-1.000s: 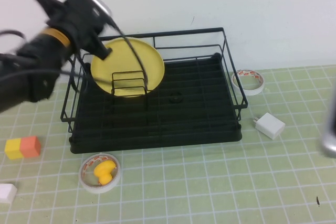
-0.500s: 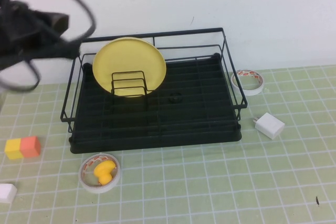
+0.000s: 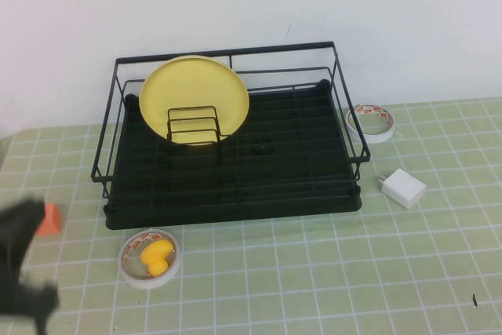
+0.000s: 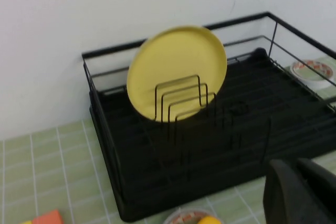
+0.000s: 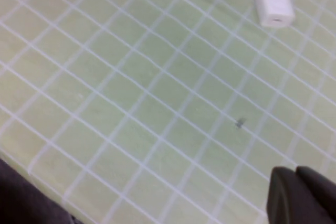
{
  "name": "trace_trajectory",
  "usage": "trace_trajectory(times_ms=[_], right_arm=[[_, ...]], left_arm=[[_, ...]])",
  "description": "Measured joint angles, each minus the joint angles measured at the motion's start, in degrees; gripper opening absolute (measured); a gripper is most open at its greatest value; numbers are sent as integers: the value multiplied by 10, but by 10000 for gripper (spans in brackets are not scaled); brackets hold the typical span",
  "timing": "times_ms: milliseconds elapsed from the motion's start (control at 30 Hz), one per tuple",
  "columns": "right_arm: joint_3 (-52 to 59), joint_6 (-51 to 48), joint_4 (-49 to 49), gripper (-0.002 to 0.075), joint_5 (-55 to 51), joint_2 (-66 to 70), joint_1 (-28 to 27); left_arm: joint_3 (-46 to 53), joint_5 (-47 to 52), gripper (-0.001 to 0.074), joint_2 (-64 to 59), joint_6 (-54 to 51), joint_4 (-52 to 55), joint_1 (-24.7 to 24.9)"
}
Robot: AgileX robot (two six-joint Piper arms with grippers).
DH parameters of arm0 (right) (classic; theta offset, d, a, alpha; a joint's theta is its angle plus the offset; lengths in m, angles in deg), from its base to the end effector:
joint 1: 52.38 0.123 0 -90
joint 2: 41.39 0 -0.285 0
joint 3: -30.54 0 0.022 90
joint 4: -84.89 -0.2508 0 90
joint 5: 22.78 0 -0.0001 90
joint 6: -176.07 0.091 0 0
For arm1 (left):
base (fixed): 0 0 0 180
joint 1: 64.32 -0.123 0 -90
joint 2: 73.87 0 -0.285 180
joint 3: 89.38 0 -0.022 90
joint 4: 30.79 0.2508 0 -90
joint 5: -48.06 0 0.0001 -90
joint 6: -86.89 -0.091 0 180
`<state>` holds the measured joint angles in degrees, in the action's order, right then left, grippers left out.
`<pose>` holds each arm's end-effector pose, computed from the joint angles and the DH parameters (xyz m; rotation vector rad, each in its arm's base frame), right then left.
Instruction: Place plate on rack
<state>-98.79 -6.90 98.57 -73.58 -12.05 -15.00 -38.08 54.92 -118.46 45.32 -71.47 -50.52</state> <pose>0.0604 0.0251 0.2702 -0.8477 2.0896 0.0303 0.1321 -0.0398 0.3017 0.2855 1.7465 -0.2296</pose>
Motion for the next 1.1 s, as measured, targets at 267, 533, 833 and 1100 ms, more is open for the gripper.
trace_trajectory(times_ms=[267, 533, 833, 1100], right_arm=[[36, 0, -16, 1, 65, 0, 0], [36, 1, -20, 1, 71, 0, 0], [36, 3, -21, 1, 71, 0, 0], [36, 3, -21, 1, 71, 0, 0]], left_arm=[[86, 9, 0, 125, 0, -5, 0], [93, 33, 0, 139, 0, -6, 0], [93, 113, 0, 229, 1, -6, 0], [125, 123, 0, 363, 36, 13, -62]])
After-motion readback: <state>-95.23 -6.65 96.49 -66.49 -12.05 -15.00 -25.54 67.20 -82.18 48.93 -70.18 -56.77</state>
